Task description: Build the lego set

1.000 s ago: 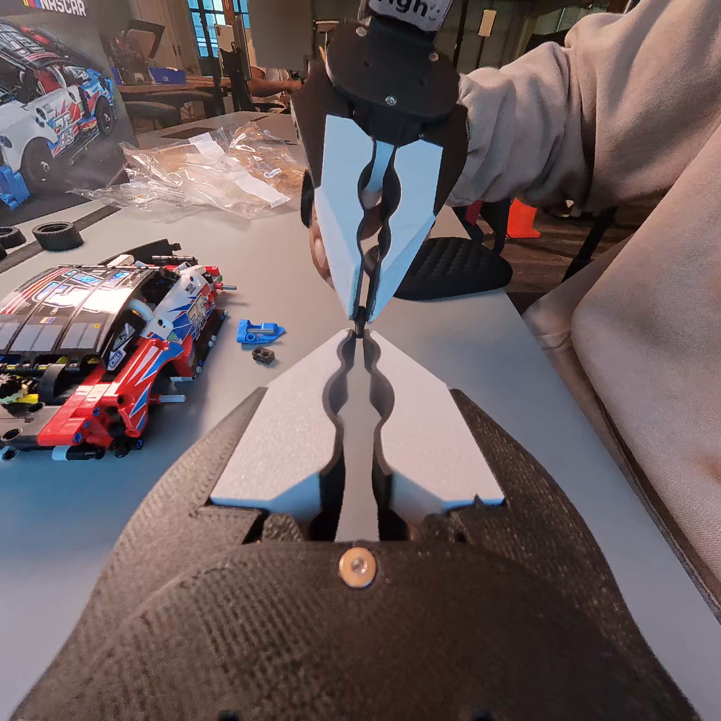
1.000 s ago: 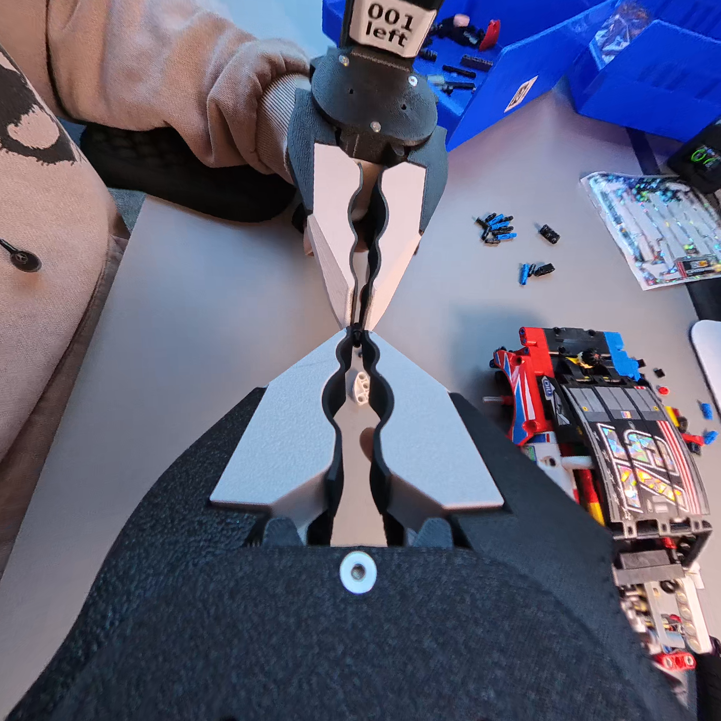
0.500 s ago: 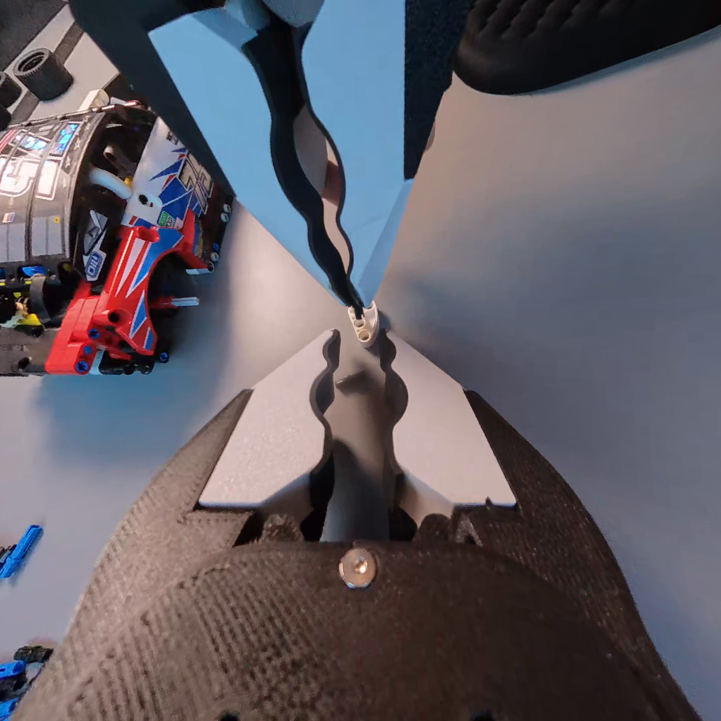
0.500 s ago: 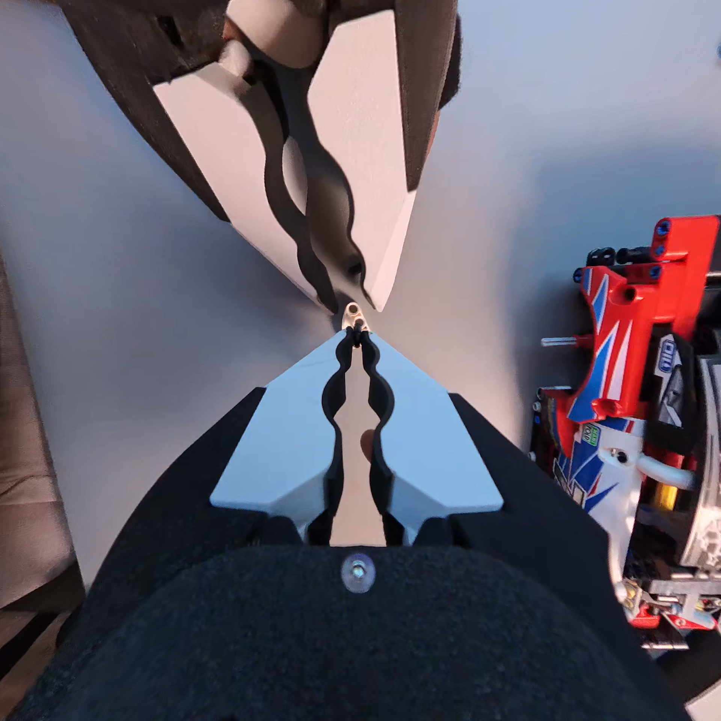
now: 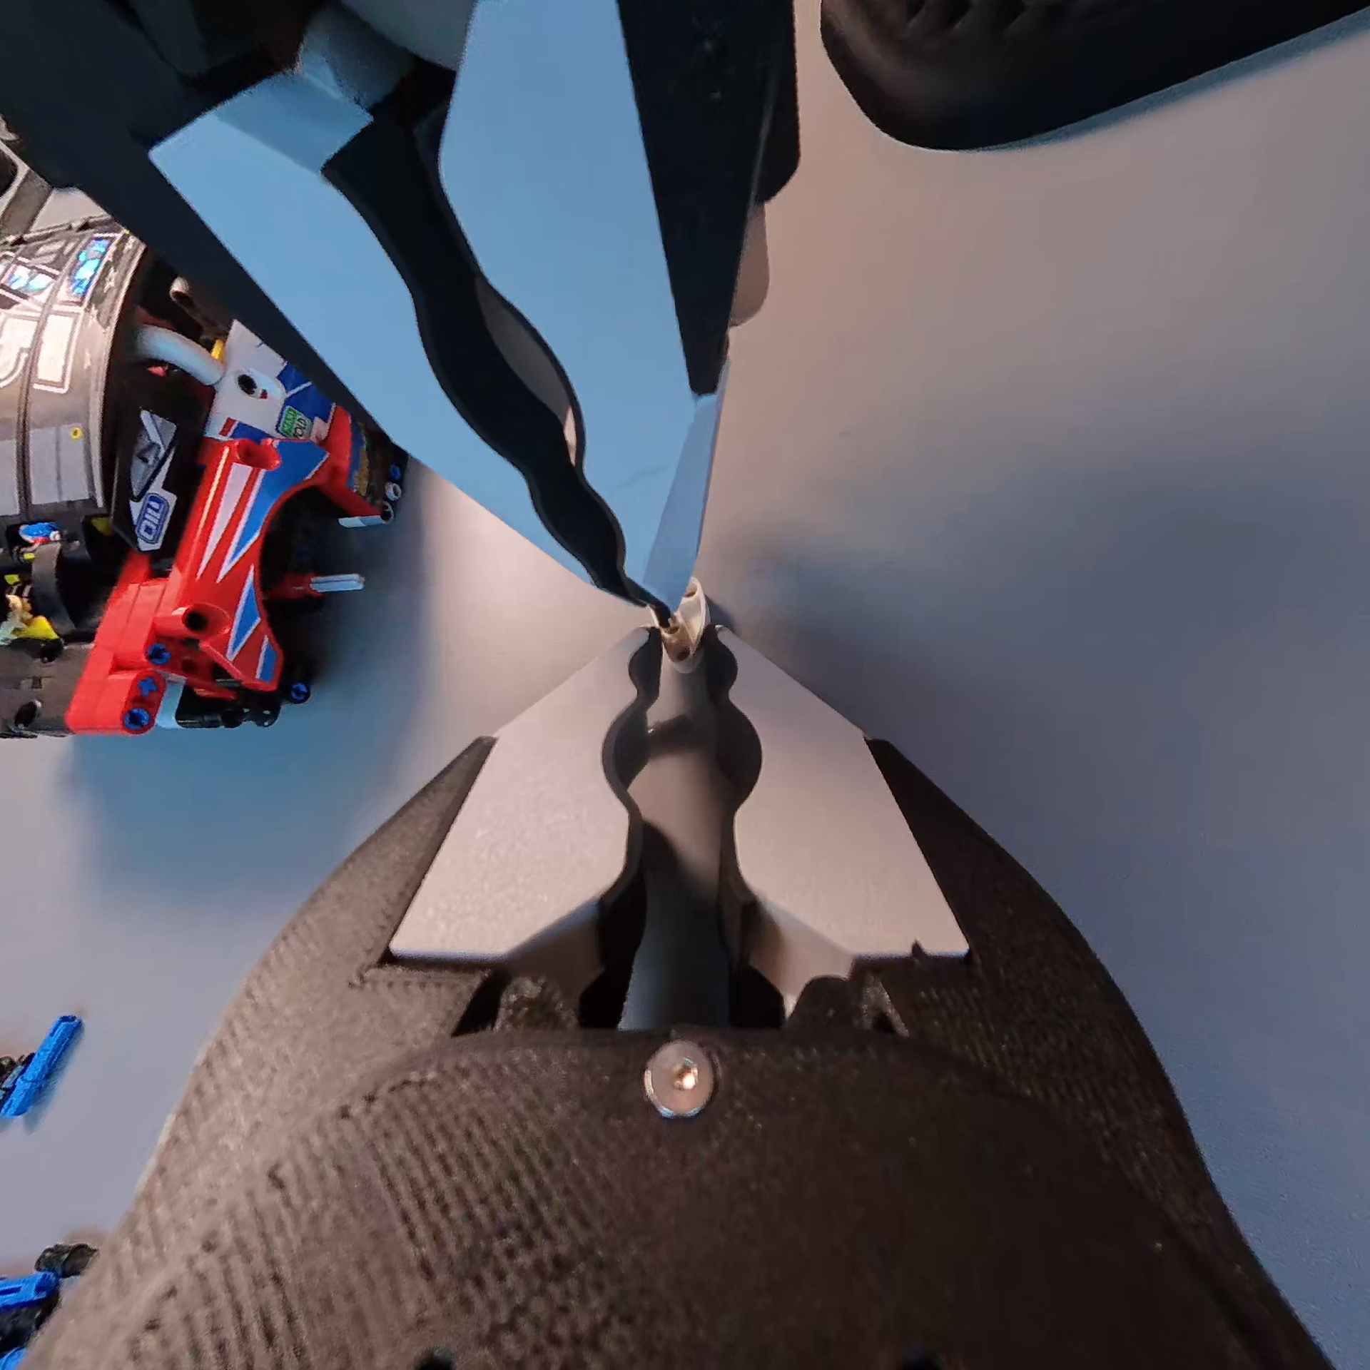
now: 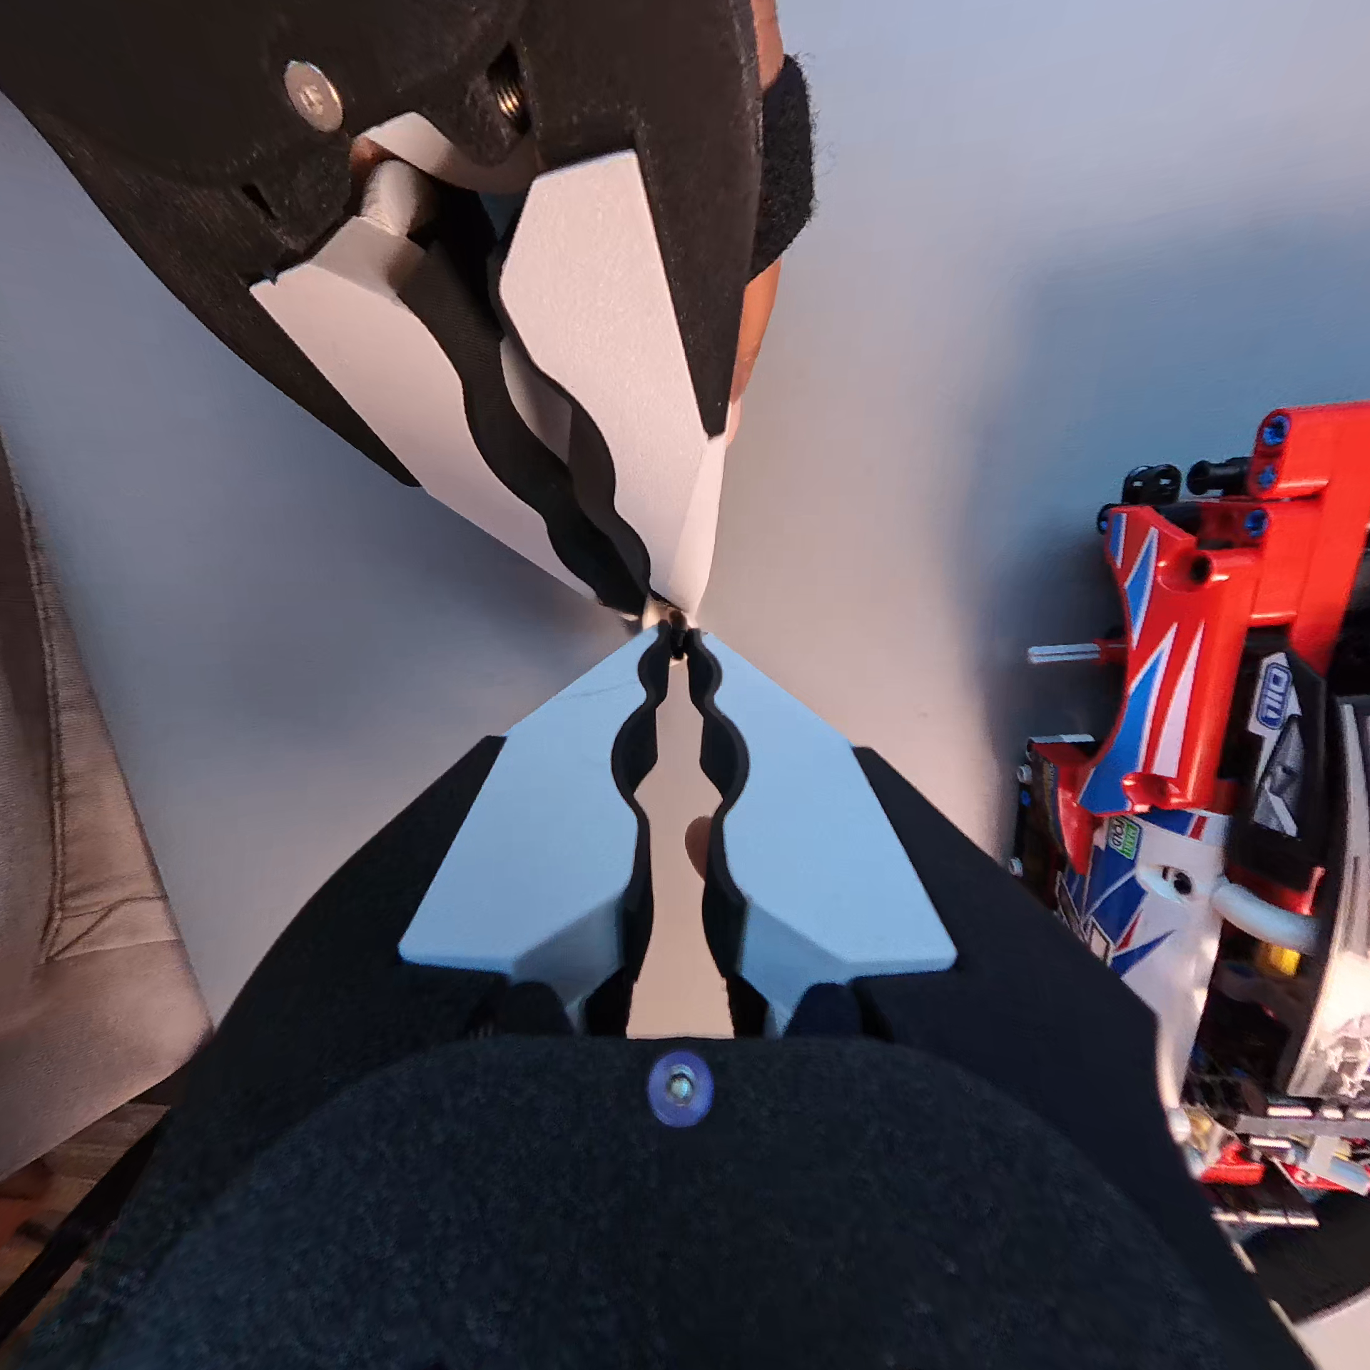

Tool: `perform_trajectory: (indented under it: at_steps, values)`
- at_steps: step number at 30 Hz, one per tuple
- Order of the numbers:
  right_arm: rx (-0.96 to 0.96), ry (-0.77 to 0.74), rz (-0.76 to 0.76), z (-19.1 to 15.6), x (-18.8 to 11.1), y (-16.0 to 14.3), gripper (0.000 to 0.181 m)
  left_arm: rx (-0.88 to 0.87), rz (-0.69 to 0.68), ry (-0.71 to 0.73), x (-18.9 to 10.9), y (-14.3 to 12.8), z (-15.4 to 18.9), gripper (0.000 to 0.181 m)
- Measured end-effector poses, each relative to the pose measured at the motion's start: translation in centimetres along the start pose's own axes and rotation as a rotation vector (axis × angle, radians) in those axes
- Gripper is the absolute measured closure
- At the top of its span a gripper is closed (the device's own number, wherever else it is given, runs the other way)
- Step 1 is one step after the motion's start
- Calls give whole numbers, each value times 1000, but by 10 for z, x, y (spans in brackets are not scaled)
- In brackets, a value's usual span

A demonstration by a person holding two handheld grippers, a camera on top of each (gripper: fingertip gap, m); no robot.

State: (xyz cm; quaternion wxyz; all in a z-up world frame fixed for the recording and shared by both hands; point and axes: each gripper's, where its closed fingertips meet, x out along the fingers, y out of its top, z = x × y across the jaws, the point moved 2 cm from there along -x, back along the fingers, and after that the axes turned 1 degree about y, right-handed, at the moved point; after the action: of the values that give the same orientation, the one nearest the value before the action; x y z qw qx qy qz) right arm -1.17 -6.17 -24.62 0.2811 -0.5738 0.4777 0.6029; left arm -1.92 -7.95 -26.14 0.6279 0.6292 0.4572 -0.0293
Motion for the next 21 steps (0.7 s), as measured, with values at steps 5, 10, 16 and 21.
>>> perform_trajectory:
  at_steps: [5, 10, 16, 21]
  values:
    - [4, 11, -7, -1, 2, 0, 180, -1, 0, -2, 0, 0, 0, 172]
    - [-2, 3, -50, -1, 3, 1, 180, -1, -1, -2, 0, 0, 0, 172]
    - [7, -9, -99, -1, 4, 2, 180, 41, -6, 27, -2, -2, 0, 172]
    - [62, 4, -112, 0, 5, 5, 180, -3, -14, 15, -3, -5, -1, 172]
